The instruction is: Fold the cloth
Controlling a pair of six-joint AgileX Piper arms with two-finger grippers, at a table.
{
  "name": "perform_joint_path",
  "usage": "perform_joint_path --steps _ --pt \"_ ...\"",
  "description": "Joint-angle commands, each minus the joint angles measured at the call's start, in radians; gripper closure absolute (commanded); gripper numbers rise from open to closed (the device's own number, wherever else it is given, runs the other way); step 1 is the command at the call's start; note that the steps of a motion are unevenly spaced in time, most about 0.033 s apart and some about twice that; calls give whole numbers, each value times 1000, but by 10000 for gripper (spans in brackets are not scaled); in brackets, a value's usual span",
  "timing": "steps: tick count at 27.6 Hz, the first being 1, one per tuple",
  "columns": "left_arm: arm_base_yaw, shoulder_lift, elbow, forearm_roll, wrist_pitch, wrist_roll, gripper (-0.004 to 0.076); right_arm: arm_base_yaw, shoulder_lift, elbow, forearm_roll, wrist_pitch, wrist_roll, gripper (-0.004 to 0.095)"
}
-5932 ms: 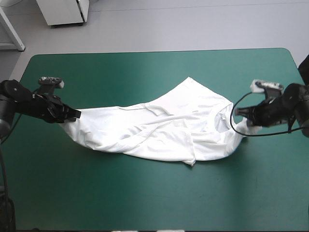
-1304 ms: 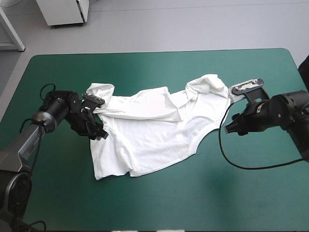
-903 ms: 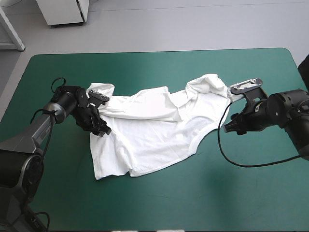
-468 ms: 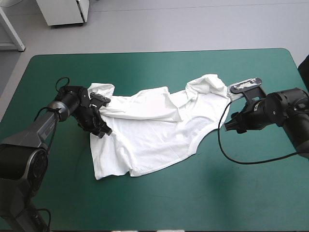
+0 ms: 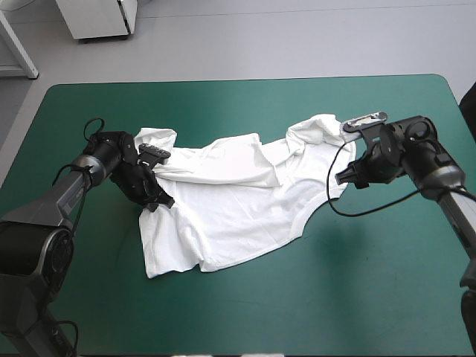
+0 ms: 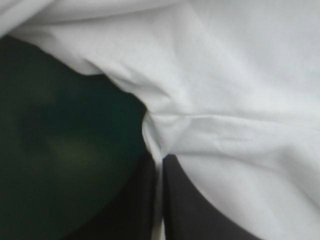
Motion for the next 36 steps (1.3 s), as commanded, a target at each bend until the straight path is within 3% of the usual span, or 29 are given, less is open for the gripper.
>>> perform_joint_path --steps 1,12,22,28,36 --pt "-9 -20 -5 -108 62 28 746 2 51 -118 -17 -42 10 354" --pt "-9 -33 -11 -120 83 46 746 -6 310 -282 -13 -47 17 354" --pt "-9 -48 -13 -120 83 46 746 -86 382 -290 96 -57 -5 354" --pt "-9 -48 -15 -116 87 50 746 -91 400 -291 164 -96 -58 354" --pt "-9 -48 -15 -112 98 53 746 -91 481 -291 245 -67 -70 368"
